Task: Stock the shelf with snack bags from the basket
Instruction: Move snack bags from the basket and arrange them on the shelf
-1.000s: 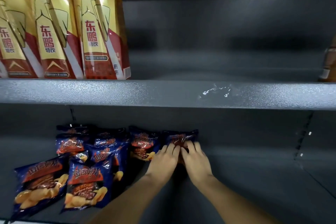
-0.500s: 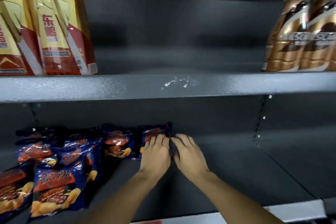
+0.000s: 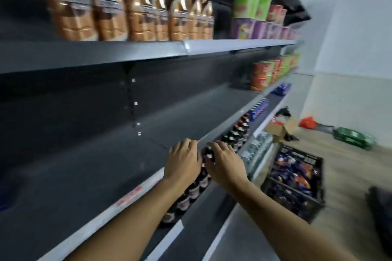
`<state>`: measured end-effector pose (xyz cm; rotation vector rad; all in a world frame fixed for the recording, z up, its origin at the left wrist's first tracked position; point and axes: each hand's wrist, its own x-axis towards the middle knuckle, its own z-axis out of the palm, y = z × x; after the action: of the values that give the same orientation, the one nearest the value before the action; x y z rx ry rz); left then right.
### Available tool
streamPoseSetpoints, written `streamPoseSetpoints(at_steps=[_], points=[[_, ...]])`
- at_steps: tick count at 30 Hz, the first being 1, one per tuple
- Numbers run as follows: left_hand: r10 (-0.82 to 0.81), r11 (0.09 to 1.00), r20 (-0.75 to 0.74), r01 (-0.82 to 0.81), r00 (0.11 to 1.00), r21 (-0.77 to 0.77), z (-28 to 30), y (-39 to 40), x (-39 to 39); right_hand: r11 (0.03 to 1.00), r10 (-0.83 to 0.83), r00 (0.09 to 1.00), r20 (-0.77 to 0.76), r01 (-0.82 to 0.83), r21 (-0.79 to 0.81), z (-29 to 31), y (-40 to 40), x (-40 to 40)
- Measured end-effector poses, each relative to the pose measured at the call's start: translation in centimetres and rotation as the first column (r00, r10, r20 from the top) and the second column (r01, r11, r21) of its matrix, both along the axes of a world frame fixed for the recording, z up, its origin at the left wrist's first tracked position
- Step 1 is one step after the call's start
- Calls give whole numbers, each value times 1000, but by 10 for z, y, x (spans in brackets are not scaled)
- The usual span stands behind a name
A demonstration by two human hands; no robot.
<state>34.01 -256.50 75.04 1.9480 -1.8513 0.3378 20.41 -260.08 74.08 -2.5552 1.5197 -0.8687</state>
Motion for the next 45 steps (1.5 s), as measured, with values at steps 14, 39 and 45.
streamPoseSetpoints(at_steps=[14,39,45], points=[[-356,914,-495,405,793,-9,0,-202,-349,936,-340,938,59,332,113,-1,-143,-353],[-81,915,-671,322,737,243,-130,-577,-464,860,-394,918,54,347,373,-113,-504,-482],[26,901,-650,265,760,345,-178,-644,-471,846,-330,944,19,286,450,-162,-582,-504]])
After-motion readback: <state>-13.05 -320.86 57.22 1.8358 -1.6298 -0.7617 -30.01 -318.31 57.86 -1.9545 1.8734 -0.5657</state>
